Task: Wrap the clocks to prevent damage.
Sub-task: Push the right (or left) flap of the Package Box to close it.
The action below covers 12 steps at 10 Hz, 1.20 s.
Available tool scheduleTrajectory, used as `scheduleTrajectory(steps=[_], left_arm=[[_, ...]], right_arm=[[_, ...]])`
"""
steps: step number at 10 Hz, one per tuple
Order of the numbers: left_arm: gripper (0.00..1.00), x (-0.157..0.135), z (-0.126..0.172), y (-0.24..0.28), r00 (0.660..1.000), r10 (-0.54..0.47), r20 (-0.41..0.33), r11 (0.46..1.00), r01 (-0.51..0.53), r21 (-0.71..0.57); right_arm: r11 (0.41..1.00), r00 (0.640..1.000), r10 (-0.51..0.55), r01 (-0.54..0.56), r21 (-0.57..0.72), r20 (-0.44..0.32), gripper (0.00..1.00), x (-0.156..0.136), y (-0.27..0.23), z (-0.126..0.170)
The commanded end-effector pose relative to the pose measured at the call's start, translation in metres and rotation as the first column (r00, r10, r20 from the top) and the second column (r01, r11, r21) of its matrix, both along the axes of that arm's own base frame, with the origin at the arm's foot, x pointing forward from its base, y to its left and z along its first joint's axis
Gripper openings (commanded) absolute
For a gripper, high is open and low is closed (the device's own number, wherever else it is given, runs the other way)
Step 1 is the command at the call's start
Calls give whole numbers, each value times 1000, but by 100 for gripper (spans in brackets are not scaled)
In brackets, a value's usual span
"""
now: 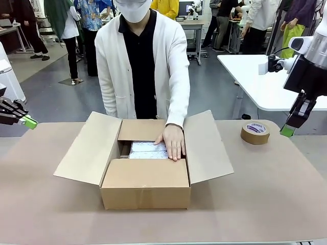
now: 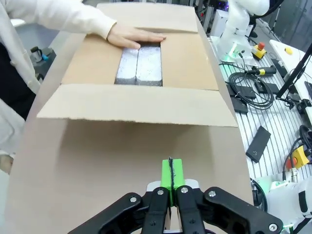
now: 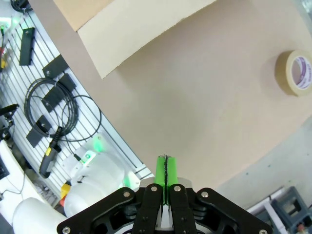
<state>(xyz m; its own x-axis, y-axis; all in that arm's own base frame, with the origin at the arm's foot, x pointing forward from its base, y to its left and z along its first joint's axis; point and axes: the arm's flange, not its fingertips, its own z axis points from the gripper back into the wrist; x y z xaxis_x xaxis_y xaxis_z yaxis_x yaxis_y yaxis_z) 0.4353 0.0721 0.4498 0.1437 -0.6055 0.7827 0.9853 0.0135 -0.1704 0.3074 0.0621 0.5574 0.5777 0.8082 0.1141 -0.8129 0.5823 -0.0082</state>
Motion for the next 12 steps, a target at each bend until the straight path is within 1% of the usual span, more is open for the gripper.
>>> scheduleTrajectory(steps=[1,2,3,5,6,8,10,12], left_arm=[[0,20,-63,5,998,42,-48,998,-45,-50],[0,24,-82,4,999,24,-49,997,-28,-78],[0,30,-92,1,999,-21,-34,994,18,-106],[0,29,-116,-16,999,-45,-3,992,44,-116],[0,29,-122,-25,999,-52,8,991,53,-122],[0,37,-124,-45,996,-86,16,988,88,-125],[0,32,-133,-71,996,-91,16,983,93,-156],[0,41,-123,-87,993,-118,-15,973,112,-203]], right_arm=[[1000,1000,10,-10,14,-7,1,0,0,-2],[1000,1000,10,-10,14,-7,1,0,0,-2],[1000,1000,10,-10,14,-7,1,0,0,-2],[1000,1000,10,-10,14,-7,1,0,0,-2],[1000,1000,10,-10,14,-7,1,0,0,-2],[1000,1000,10,-10,14,-7,1,0,0,-2],[1000,1000,10,-10,14,-7,1,0,0,-2],[1000,1000,10,-10,14,-7,1,0,0,-2]])
